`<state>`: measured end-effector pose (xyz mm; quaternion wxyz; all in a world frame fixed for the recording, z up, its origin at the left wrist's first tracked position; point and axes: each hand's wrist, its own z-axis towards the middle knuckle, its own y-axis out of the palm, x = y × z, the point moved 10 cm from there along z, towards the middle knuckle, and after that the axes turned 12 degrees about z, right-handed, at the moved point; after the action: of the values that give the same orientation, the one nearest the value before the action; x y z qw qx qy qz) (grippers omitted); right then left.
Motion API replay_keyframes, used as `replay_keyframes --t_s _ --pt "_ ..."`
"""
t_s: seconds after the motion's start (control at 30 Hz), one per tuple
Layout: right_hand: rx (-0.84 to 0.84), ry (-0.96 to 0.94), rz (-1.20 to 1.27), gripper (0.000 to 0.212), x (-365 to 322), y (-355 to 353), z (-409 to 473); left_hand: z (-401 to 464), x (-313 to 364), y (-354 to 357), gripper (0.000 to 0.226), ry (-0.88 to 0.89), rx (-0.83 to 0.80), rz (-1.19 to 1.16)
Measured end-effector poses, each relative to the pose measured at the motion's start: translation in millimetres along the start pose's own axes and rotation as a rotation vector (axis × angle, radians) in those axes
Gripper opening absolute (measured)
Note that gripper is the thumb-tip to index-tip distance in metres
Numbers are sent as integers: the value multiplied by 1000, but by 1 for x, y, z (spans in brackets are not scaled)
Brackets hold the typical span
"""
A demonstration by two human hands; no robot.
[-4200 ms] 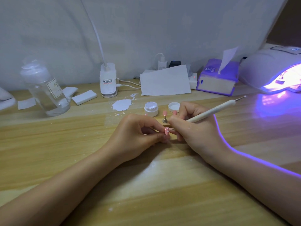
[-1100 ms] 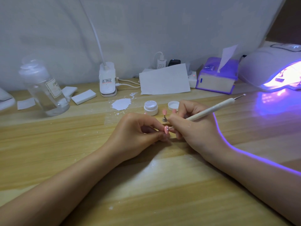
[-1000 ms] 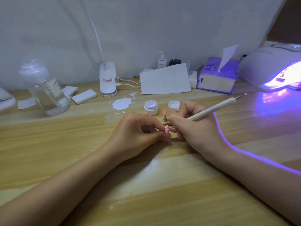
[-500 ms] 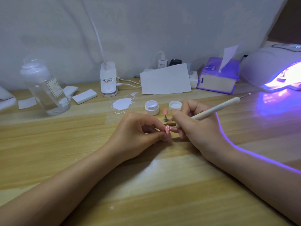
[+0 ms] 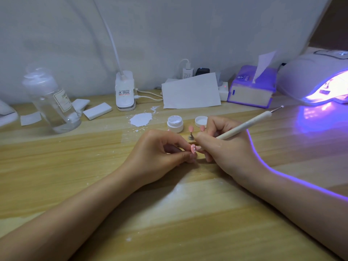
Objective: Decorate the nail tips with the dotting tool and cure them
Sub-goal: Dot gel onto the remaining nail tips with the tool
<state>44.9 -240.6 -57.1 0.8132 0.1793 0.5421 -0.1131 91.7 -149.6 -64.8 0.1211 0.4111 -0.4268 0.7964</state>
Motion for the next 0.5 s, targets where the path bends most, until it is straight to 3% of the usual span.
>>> replay_keyframes --t_s 0.5 --pt "-18 -19 6 39 -4 3 -1 1 -1 0 16 -8 3 -2"
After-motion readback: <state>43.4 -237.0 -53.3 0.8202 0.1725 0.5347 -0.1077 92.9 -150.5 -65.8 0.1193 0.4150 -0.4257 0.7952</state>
